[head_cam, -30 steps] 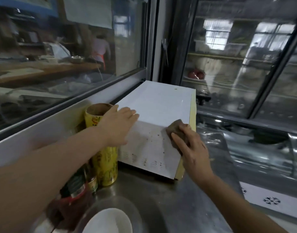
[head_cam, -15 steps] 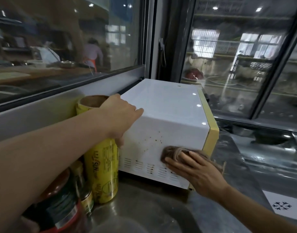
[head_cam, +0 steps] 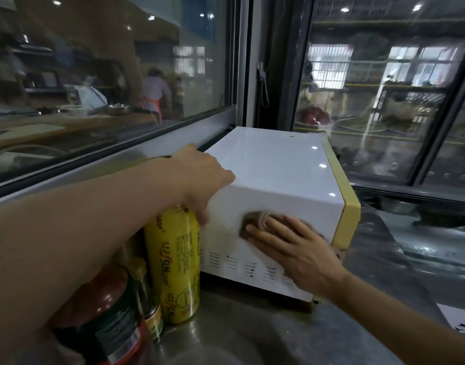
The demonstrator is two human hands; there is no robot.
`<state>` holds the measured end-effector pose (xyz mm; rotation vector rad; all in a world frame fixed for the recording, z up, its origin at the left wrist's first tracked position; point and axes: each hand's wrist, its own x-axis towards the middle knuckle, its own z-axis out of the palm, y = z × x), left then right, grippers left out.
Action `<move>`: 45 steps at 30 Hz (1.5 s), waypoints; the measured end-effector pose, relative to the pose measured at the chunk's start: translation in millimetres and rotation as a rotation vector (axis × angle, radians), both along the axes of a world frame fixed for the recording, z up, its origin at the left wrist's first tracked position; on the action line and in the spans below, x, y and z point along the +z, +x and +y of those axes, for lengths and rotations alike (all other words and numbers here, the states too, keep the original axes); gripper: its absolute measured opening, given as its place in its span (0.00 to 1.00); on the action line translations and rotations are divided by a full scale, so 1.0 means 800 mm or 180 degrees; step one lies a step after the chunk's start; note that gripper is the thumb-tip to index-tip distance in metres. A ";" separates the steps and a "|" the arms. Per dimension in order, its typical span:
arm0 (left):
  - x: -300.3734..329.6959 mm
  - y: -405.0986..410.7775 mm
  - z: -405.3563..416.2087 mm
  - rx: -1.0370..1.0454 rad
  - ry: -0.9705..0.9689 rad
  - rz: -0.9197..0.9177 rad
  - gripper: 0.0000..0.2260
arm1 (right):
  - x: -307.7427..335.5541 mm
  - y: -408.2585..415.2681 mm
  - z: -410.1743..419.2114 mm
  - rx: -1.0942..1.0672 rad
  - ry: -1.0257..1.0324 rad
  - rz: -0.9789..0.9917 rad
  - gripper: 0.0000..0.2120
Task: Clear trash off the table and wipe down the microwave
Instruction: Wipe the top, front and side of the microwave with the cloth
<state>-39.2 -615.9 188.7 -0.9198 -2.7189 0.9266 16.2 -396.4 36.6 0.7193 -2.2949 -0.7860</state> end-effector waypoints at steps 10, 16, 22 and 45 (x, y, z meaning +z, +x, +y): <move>0.026 -0.007 -0.018 0.0500 0.0254 -0.0796 0.51 | -0.008 -0.011 -0.038 0.0041 0.0235 -0.0175 0.40; 0.025 -0.008 -0.022 0.0393 0.0247 -0.0706 0.52 | 0.034 -0.034 -0.079 -0.0155 -0.0457 0.0190 0.39; 0.024 -0.006 -0.024 0.0368 0.0230 -0.0657 0.45 | -0.005 -0.028 -0.074 -0.0080 0.0380 -0.0144 0.36; 0.019 -0.004 -0.020 0.0359 0.0272 -0.0444 0.39 | -0.113 -0.025 -0.042 -0.0182 0.0555 -0.0827 0.42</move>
